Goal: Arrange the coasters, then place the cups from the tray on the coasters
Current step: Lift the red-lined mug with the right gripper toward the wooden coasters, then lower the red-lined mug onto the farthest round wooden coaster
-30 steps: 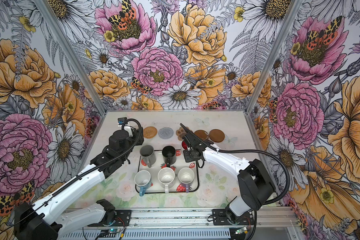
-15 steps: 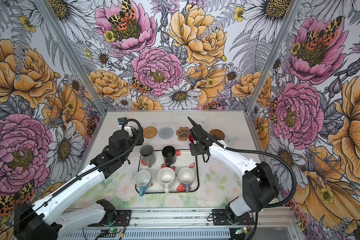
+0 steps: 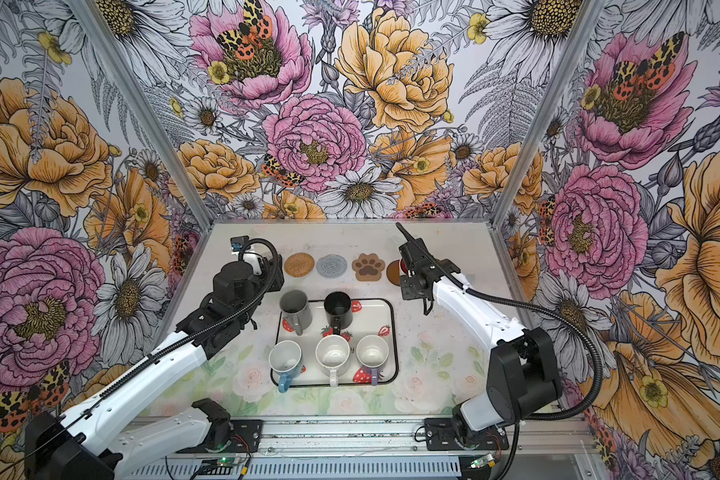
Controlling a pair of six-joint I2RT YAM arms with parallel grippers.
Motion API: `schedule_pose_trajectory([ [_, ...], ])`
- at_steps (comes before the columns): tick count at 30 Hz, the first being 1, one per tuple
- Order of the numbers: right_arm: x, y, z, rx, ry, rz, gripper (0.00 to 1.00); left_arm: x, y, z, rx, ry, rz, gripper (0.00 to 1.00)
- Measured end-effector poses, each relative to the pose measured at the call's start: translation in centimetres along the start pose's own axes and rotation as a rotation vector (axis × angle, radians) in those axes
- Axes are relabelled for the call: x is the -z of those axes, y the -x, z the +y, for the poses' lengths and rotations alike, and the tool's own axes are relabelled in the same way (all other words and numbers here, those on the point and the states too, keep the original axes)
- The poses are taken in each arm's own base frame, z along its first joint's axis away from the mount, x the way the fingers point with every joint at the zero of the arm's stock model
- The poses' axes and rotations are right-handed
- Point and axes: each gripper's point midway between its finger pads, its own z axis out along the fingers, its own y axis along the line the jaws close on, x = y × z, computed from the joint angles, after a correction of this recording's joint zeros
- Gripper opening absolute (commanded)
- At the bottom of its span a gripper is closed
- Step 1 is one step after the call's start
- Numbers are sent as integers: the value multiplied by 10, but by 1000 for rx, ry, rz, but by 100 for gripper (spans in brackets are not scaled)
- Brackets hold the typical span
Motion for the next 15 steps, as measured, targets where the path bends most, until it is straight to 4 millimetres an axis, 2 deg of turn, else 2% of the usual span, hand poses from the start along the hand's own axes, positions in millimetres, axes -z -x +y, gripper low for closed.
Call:
schedule_pose_trajectory([
  [6, -11, 18, -22, -7, -68, 5, 0, -1, 1, 4, 3, 11, -3, 59],
  [15, -42, 27, -55, -32, -157, 65, 0, -4, -3, 14, 4, 38, 5, 59],
])
